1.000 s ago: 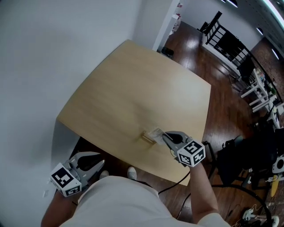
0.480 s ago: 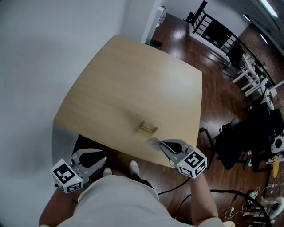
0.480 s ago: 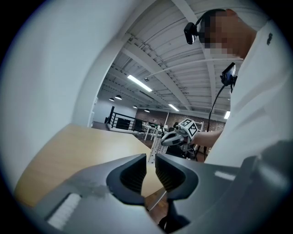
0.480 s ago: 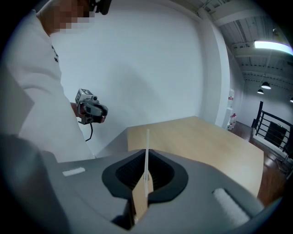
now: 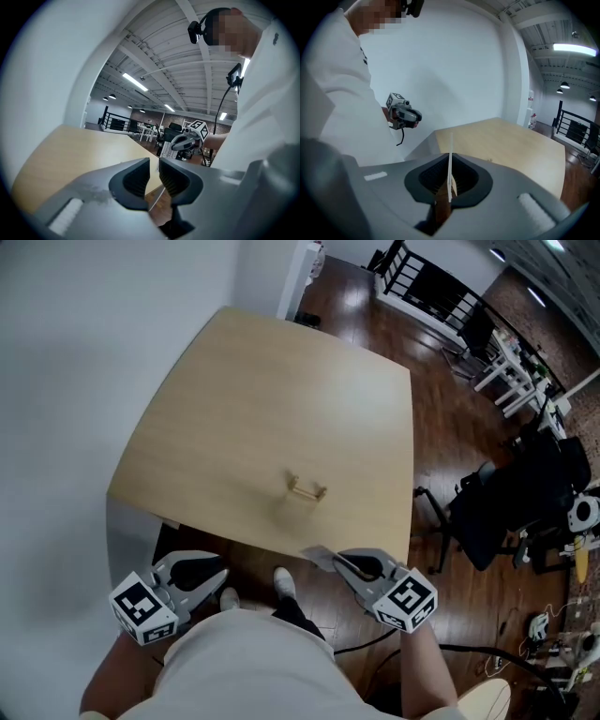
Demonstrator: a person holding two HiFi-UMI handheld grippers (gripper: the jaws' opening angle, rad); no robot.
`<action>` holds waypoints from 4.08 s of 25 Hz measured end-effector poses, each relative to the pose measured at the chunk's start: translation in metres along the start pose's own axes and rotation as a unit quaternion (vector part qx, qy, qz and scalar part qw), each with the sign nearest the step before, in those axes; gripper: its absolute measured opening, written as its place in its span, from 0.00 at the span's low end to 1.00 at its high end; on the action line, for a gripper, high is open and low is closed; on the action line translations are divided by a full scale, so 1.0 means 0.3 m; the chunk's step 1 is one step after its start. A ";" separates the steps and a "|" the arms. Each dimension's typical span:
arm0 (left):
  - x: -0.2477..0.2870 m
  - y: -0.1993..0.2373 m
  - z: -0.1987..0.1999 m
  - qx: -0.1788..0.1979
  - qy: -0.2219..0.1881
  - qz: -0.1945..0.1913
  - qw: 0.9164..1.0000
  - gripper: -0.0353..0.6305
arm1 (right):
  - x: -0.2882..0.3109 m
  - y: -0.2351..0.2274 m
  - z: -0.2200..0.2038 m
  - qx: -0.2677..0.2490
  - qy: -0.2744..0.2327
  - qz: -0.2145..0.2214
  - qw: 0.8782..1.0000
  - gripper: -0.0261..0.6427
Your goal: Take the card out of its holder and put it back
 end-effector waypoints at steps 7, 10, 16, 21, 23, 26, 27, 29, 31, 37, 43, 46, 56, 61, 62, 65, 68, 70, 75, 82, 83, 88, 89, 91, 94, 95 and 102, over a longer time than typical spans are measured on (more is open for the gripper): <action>0.030 -0.039 -0.028 0.028 0.015 -0.022 0.999 0.15 | -0.046 0.040 -0.027 0.002 -0.002 -0.011 1.000 0.07; 0.051 -0.052 -0.027 0.033 0.014 -0.028 0.999 0.16 | -0.059 0.018 -0.031 -0.001 -0.003 -0.015 1.000 0.07; 0.090 -0.042 -0.026 0.021 0.002 -0.007 1.000 0.16 | -0.053 -0.098 -0.023 -0.015 -0.004 -0.007 1.000 0.07; 0.113 -0.027 -0.016 0.020 -0.006 0.026 0.999 0.16 | -0.017 -0.224 -0.001 -0.032 -0.003 0.012 0.999 0.07; 0.127 -0.025 -0.004 0.019 -0.011 0.040 0.999 0.16 | 0.002 -0.279 0.011 -0.038 -0.003 0.021 0.999 0.07; 0.141 -0.018 0.004 0.015 -0.017 0.065 0.998 0.16 | 0.041 -0.360 0.023 -0.045 -0.001 0.036 0.998 0.07; 0.145 -0.014 0.002 0.014 -0.019 0.073 0.997 0.16 | 0.058 -0.386 0.022 -0.046 0.000 0.040 0.998 0.07; 0.152 -0.005 -0.006 0.012 -0.024 0.090 0.996 0.16 | 0.096 -0.438 0.011 -0.048 0.004 0.049 0.998 0.07; 0.160 0.004 -0.016 0.009 -0.026 0.106 0.994 0.16 | 0.133 -0.486 -0.004 -0.048 0.007 0.058 0.997 0.07; 0.183 0.002 -0.022 0.001 -0.027 0.151 0.988 0.16 | 0.228 -0.582 -0.022 -0.051 0.017 0.090 0.995 0.07; 0.196 0.020 -0.024 -0.005 -0.029 0.188 0.982 0.16 | 0.322 -0.653 -0.048 -0.047 0.023 0.113 0.992 0.07; 0.194 0.027 -0.025 -0.007 -0.028 0.203 0.979 0.16 | 0.362 -0.676 -0.062 -0.048 0.025 0.120 0.991 0.07; 0.188 0.020 -0.025 -0.013 -0.025 0.235 0.972 0.16 | 0.419 -0.737 -0.110 -0.044 0.040 0.128 0.990 0.07; 0.192 0.033 -0.026 -0.014 -0.025 0.238 0.971 0.16 | 0.438 -0.755 -0.121 -0.042 0.043 0.130 0.990 0.07; 0.194 0.037 -0.025 -0.014 -0.025 0.239 0.971 0.16 | 0.442 -0.756 -0.122 -0.042 0.044 0.131 0.990 0.07; 0.200 0.047 -0.019 -0.013 -0.024 0.239 0.971 0.16 | 0.448 -0.759 -0.125 -0.040 0.045 0.134 0.989 0.07; 0.205 0.053 -0.020 -0.014 -0.023 0.239 0.971 0.16 | 0.452 -0.762 -0.137 -0.039 0.048 0.134 0.989 0.07; 0.205 0.058 -0.020 -0.015 -0.023 0.239 0.971 0.16 | 0.456 -0.762 -0.147 -0.039 0.050 0.134 0.989 0.07; 0.209 0.074 -0.011 -0.014 -0.020 0.239 0.971 0.16 | 0.481 -0.764 -0.188 -0.038 0.058 0.136 0.988 0.07; 0.203 0.080 -0.001 -0.013 -0.014 0.241 0.970 0.16 | 0.504 -0.775 -0.257 -0.025 0.061 0.139 0.988 0.07; 0.201 0.080 -0.002 -0.015 -0.013 0.241 0.970 0.16 | 0.506 -0.775 -0.262 -0.025 0.062 0.140 0.988 0.07; 0.196 0.085 -0.003 -0.017 -0.009 0.239 0.971 0.16 | 0.513 -0.774 -0.293 -0.021 0.063 0.140 0.988 0.07; 0.196 0.086 -0.002 -0.017 -0.009 0.238 0.971 0.16 | 0.513 -0.776 -0.298 -0.018 0.062 0.140 0.988 0.07; 0.196 0.087 0.003 -0.017 -0.008 0.235 0.972 0.16 | 0.511 -0.783 -0.300 -0.012 0.059 0.138 0.989 0.07; 0.195 0.085 0.004 -0.019 -0.007 0.232 0.972 0.16 | 0.504 -0.786 -0.306 -0.011 0.058 0.139 0.988 0.07; 0.194 0.085 0.003 -0.019 -0.007 0.231 0.973 0.16 | 0.502 -0.786 -0.309 -0.011 0.059 0.139 0.989 0.07; 0.109 0.093 0.011 -0.022 -0.007 0.212 0.977 0.16 | 0.523 -0.789 -0.248 0.005 0.032 0.097 0.995 0.15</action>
Point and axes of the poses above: the fingertips, and each gripper's own axes: x forward along the fingers, y to its left, z out of its top, the point moved 3 cm from there along -x, backward along the fingers, and after that the axes turned 11 degrees about -y, right-handed, at the moved point
